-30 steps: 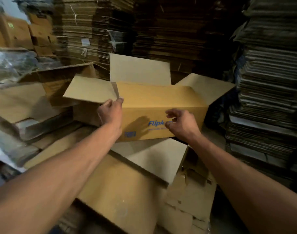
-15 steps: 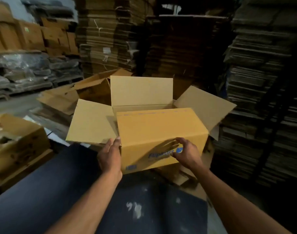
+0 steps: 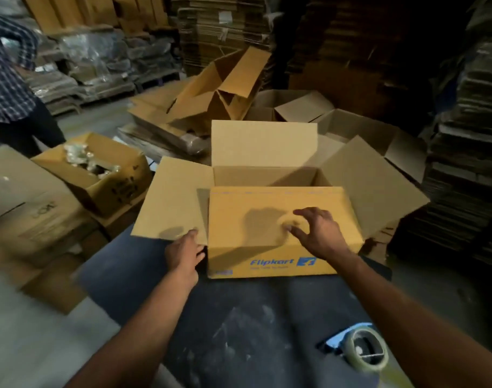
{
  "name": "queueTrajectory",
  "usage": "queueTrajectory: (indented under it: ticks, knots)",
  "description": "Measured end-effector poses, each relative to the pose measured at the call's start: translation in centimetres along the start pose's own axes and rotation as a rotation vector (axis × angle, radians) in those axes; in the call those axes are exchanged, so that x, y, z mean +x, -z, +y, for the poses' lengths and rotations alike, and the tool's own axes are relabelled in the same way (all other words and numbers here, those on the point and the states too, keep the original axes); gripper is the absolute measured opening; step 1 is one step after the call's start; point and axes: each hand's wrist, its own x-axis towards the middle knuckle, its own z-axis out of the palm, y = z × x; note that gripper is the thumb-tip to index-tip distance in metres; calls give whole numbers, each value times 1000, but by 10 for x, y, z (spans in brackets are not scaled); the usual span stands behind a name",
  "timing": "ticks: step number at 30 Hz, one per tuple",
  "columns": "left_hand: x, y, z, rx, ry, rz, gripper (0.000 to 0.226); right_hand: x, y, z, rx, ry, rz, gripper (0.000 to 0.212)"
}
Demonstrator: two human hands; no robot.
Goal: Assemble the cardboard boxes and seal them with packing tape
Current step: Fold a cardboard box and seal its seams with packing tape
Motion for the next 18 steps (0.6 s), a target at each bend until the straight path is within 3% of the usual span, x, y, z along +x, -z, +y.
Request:
queueTrajectory:
  ticks: [5,9,14,18]
  knots:
    - [75,44,29,-52,64,-7,30,41,-17,-58,-99,34,-28,57]
    - [146,58,65,-88,-21,20,44,89,-35,-96,-178,-39,-76,67]
    - [225,62,121,-66,-114,51,83,144,-68,-145,-131,-165,-174,80]
    - [271,72,161,-42,-75,59,90,155,-64,-172,-55,-218,-127,101]
